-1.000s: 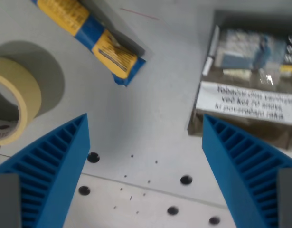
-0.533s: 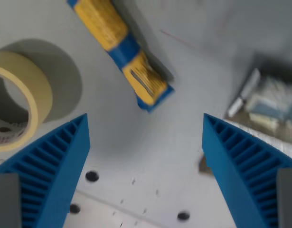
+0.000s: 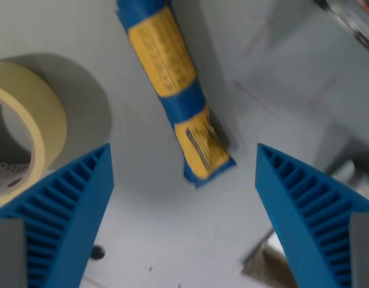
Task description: Move above the blue bag
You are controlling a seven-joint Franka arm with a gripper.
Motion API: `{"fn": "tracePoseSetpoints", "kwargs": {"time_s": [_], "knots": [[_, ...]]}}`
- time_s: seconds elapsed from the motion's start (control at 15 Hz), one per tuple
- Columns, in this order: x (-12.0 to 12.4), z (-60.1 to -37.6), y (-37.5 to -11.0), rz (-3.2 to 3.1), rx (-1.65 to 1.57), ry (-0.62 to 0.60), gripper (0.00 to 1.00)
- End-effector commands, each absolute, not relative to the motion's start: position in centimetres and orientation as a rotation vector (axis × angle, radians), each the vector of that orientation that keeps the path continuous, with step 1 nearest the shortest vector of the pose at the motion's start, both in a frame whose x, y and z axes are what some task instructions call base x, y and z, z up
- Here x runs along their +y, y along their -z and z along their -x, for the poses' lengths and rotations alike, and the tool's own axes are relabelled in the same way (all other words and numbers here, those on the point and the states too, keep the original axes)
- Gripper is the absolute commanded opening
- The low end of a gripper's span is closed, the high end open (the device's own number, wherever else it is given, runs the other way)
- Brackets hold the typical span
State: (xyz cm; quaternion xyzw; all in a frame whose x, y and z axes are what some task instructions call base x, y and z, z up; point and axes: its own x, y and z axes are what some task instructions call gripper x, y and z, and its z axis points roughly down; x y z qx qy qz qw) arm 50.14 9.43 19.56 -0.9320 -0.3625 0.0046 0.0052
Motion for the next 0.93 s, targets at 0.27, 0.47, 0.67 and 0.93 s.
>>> {"fn": "tracePoseSetpoints", "kwargs": {"time_s": [0.27,0.47,0.67,0.93], "knots": [[10.4,-50.7,-18.0,2.788,-1.455,0.066,1.00],[10.7,-50.9,-17.5,2.805,-1.426,0.056,1.00],[10.9,-51.2,-17.2,2.825,-1.388,0.044,1.00],[10.9,-51.3,-17.0,2.835,-1.370,0.027,1.00]]}}
